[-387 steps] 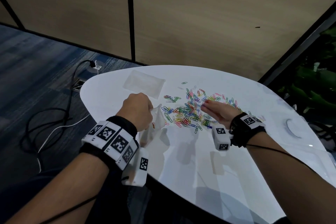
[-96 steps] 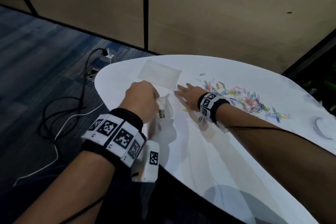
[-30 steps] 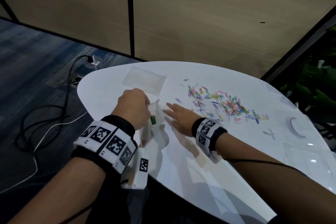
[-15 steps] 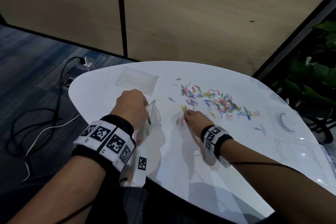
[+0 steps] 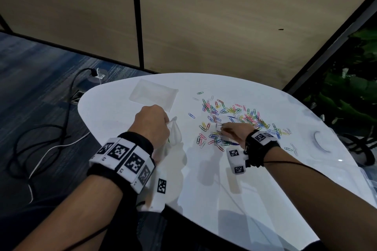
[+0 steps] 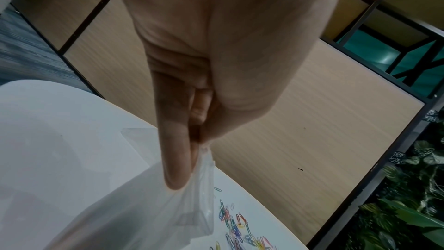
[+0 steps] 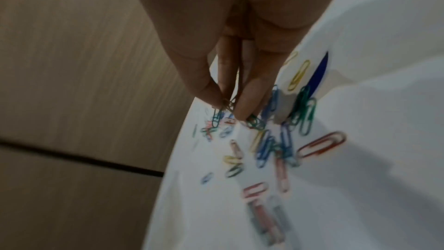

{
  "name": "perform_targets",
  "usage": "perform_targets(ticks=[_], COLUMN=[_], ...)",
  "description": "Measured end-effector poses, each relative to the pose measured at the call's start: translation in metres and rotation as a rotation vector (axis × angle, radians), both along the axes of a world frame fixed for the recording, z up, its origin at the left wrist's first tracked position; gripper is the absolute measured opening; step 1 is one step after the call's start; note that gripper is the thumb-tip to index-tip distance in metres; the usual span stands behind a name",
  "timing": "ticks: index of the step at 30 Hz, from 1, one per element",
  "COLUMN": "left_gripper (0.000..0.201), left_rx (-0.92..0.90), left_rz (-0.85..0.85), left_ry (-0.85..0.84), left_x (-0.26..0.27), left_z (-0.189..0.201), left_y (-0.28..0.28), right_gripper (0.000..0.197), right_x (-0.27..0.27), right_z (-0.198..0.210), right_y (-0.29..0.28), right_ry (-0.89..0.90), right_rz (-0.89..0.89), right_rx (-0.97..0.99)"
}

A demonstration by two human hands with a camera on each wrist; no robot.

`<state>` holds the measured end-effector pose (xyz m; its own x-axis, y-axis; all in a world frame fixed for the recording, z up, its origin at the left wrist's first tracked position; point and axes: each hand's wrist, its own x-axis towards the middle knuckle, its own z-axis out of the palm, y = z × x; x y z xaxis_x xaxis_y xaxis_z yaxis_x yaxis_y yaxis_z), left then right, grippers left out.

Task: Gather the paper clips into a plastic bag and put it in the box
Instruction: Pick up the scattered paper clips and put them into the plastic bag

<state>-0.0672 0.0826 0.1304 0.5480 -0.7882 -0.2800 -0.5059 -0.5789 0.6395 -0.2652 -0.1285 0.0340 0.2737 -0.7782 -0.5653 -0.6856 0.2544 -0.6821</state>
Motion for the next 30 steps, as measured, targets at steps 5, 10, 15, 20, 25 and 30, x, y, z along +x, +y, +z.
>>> perform_targets(ticks=[5,10,15,20,25,30], left_gripper=[0.028,0.027,0.02,0.023,0.024,0.025], left_rx=[0.026,0.045,0.032,0.018,0.026,0.042], left_rz=[-0.018,-0.027,-0.012,0.015,-0.005,-0.033], left_ry=[-0.039,-0.06,-0.033,-0.028,-0.037,-0.046], left_x=[-0.006,-0.011,-0.008,0.0,0.003,0.0], left_z=[0.004,0.003,0.004,0.003,0.004,0.005], left_y=[-0.002,-0.004,-0.001,0.0,0.0,-0.001], right_gripper=[0.012,0.011,0.021,0.017,0.038,0.063], right_x=[0.023,0.057,0.077,0.086,0.096,0.087], right_z=[0.047,0.067,0.054,0.064,0.014,-0.037], right_y=[0.038,0.089,0.108,0.074,0.029,0.042], right_ry=[-0.657,-0.66,-0.407,-0.452,0.229,0.564], right_rz=[-0.249,-0.007,0.407,0.415,0.713,1.183], right_rx=[0.398,0.418,0.099,0.015,-0.536,-0.631])
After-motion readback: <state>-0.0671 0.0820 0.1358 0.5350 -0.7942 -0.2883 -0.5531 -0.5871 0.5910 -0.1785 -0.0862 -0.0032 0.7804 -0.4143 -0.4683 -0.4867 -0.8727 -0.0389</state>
